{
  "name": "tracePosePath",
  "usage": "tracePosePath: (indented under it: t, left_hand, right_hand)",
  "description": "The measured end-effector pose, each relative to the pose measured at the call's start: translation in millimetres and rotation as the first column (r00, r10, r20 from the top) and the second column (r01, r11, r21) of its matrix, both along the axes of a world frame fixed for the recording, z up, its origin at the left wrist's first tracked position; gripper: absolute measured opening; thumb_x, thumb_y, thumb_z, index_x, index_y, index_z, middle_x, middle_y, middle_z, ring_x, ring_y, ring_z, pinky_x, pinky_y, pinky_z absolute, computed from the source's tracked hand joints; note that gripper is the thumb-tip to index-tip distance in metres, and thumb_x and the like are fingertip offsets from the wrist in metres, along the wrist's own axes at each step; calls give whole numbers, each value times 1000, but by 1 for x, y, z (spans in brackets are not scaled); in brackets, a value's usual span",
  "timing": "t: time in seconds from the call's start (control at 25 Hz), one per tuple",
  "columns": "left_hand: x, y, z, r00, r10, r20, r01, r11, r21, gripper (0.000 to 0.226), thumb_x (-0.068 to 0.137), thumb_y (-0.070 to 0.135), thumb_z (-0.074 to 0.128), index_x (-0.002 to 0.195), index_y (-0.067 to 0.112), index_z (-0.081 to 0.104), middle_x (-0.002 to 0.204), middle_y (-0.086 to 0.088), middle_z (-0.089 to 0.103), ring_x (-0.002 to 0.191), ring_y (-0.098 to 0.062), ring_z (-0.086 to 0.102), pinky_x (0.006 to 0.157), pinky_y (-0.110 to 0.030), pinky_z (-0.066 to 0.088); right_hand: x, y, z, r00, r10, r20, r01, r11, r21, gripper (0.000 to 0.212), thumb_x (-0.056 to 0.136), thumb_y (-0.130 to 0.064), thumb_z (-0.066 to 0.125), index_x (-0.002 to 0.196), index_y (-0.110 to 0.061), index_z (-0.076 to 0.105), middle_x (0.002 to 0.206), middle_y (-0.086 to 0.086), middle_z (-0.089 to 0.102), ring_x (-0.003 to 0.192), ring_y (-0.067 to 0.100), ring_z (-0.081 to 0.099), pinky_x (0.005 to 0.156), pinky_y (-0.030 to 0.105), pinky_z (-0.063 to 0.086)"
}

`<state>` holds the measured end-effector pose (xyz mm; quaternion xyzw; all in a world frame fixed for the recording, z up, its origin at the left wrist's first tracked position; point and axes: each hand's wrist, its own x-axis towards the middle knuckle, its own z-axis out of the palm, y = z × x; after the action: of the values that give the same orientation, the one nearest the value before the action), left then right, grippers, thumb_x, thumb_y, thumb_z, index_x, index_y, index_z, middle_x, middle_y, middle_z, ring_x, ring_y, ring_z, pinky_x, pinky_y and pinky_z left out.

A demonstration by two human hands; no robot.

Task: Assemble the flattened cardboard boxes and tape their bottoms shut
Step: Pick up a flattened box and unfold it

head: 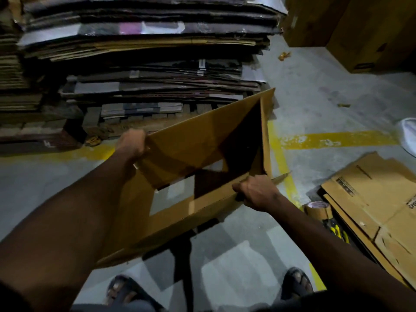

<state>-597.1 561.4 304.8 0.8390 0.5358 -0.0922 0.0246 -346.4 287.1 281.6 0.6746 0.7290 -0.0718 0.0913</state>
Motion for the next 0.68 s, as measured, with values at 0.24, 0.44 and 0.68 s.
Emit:
tracePosePath:
  t: [0.24, 0.44, 0.68]
  left_hand:
    - [-30, -8, -31, 994, -42, 103, 40, 999, 26, 22, 86, 17, 59, 108, 14, 55, 100, -18, 65, 93, -38, 62, 75, -44, 52]
    - [24, -32, -18, 962, -270, 43, 256, 945, 206, 35, 90, 23, 56, 122, 16, 43, 103, -10, 65, 92, -29, 63, 62, -34, 39]
    - [33, -39, -26, 979, -167, 114, 153, 981, 119, 27, 93, 11, 51, 118, 20, 48, 105, -9, 62, 97, -28, 60, 80, -41, 50]
  right_hand:
    - [5, -13, 16, 998, -14, 69, 17, 999, -43, 27, 96, -30, 52, 122, -25, 59, 102, 1, 65, 89, 22, 64, 64, 27, 35]
    - [-39, -7, 10, 983, 157, 95, -150, 986, -73, 23, 98, -30, 51, 119, -23, 57, 92, 3, 62, 77, 23, 62, 54, 28, 30]
    - [-24, -13, 15, 995, 83, 54, -79, 994, -75, 27, 100, -29, 50, 125, -23, 57, 103, 6, 66, 92, 25, 64, 65, 31, 42]
